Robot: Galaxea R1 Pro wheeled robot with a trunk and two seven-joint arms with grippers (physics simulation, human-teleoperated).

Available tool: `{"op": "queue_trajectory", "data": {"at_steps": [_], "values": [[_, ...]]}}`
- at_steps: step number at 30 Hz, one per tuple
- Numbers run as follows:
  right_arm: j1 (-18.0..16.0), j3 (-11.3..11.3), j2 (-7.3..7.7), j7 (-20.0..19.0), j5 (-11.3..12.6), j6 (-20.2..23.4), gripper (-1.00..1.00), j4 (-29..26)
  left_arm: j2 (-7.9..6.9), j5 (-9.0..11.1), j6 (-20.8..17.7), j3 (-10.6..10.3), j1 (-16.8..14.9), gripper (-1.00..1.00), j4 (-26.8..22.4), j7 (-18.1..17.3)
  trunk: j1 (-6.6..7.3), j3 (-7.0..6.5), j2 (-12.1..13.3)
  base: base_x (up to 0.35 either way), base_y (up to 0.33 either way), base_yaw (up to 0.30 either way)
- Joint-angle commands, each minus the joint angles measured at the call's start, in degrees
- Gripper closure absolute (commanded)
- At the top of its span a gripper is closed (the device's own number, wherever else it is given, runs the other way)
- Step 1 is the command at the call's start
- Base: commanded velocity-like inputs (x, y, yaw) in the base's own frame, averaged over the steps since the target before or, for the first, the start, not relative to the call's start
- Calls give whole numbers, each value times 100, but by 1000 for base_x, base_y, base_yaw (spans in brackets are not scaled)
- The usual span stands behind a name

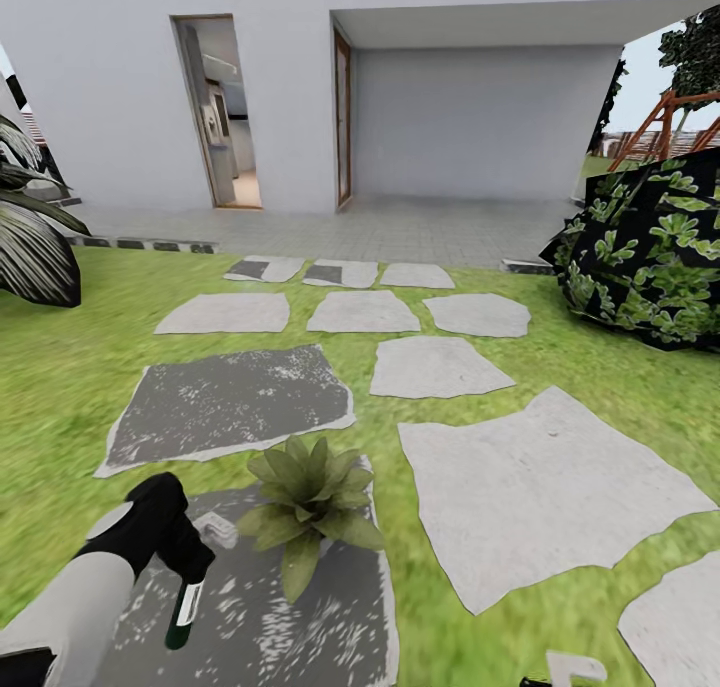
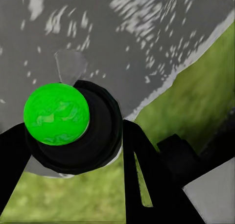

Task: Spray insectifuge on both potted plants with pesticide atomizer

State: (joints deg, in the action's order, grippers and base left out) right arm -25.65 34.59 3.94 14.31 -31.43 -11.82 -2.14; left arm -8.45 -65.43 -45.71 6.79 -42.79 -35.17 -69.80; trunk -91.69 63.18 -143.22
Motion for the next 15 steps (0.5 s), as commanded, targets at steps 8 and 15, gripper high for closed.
{"op": "queue_trajectory", "data": {"at_steps": [8, 15], "values": [[6, 48, -5, 19, -57, -22, -100, 64, 26, -478, -19, 36, -3, 100, -2, -73, 1, 5, -2, 0, 0, 0], [26, 48, -7, 19, -57, -22, -100, 64, 46, -527, -15, 30, -243, 100, -2, -129, 1, 5, -2, 0, 0, 0]]}}
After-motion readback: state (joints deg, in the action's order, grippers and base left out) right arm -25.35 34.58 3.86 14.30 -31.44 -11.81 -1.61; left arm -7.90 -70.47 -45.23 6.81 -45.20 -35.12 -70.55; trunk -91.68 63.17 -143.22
